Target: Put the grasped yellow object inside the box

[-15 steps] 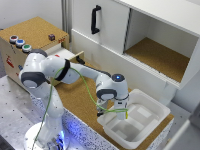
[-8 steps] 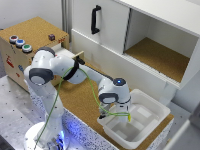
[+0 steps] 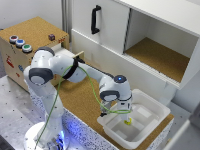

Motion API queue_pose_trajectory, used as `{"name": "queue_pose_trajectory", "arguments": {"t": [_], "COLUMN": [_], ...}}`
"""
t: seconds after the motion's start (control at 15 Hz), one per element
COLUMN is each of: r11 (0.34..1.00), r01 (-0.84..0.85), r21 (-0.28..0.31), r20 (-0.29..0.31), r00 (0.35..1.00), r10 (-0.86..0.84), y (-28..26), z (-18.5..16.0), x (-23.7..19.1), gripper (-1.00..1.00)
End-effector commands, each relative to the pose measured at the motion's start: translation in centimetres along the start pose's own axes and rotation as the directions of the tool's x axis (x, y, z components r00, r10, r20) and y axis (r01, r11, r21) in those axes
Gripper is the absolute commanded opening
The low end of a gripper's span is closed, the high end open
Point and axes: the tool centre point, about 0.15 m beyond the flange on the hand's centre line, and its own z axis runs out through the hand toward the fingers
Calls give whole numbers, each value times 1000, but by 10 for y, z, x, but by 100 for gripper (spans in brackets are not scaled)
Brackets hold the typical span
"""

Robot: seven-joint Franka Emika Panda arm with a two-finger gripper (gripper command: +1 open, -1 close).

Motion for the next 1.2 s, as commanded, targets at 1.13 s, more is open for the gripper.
{"name": "queue_pose_trajectory", "arguments": {"t": [1.13], "r11": [953], "r01": [229], "r21": [200], "r20": [-180], "r00": [964], "r10": [-194], "y": [-62], "z": [-215], "x": [-154], "gripper": [100]}}
